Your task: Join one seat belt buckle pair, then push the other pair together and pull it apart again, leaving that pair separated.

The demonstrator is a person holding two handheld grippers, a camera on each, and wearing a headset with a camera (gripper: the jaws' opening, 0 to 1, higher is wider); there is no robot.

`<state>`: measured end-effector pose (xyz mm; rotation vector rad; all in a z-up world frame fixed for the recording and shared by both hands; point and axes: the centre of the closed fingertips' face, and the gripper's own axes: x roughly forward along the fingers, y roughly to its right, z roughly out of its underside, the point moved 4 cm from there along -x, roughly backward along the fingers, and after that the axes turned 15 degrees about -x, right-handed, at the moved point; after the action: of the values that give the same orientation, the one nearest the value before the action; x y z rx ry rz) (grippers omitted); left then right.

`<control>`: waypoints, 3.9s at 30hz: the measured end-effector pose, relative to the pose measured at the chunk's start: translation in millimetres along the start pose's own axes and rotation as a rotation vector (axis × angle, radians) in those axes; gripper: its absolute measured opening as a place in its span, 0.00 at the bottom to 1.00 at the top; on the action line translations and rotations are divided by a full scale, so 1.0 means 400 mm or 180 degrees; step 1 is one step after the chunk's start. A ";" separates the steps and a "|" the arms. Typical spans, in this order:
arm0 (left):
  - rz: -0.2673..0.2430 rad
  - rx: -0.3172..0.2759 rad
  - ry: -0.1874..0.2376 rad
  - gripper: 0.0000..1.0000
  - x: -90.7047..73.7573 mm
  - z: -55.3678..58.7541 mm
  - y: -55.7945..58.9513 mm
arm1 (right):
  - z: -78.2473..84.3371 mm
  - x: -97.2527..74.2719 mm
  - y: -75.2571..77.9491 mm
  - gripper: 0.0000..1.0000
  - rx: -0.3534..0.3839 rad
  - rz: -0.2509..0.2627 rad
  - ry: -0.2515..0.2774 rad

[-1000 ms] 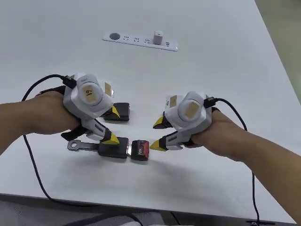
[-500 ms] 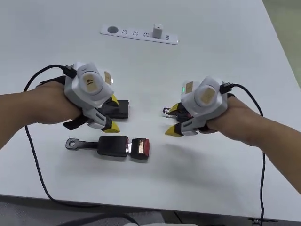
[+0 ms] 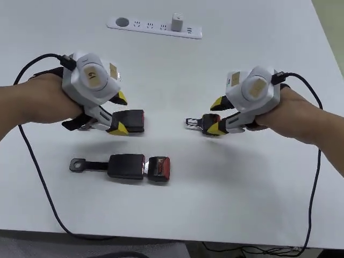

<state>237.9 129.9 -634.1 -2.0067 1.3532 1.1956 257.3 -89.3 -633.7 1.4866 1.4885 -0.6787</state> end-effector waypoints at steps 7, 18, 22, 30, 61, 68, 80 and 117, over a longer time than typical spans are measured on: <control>0.0087 0.0121 -0.0150 0.45 0.033 0.025 -0.009 | 0.022 0.027 -0.011 0.32 -0.0028 -0.0169 -0.0053; 0.0220 0.0177 -0.0230 0.40 0.045 0.030 -0.011 | 0.031 0.039 -0.009 0.33 -0.0114 -0.0319 -0.0011; 0.0269 0.0253 -0.0246 0.36 0.048 0.031 -0.010 | 0.035 0.043 -0.010 0.33 -0.0188 -0.0352 -0.0025; 0.0301 0.0348 -0.0323 0.35 0.051 0.027 -0.007 | 0.038 0.048 -0.010 0.33 -0.0243 -0.0363 -0.0053; 0.0175 0.0206 -0.0379 0.34 0.046 0.028 -0.005 | -0.165 0.147 -0.026 0.33 -0.0191 -0.0276 0.0193; 0.0144 0.0180 -0.0342 0.34 0.046 0.028 -0.002 | -0.205 0.164 -0.026 0.33 -0.0200 -0.0278 0.0243; 0.0195 0.0199 -0.0278 0.33 0.050 0.028 -0.001 | -0.224 0.174 -0.018 0.32 -0.0259 -0.0263 0.0283; 0.0255 0.0251 -0.0187 0.32 0.053 0.028 0.001 | -0.265 0.188 -0.021 0.29 -0.0185 -0.0219 0.0394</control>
<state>236.2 127.0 -658.0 -1.8646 1.4408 1.2071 236.3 37.6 -653.6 1.4610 1.6463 -0.5877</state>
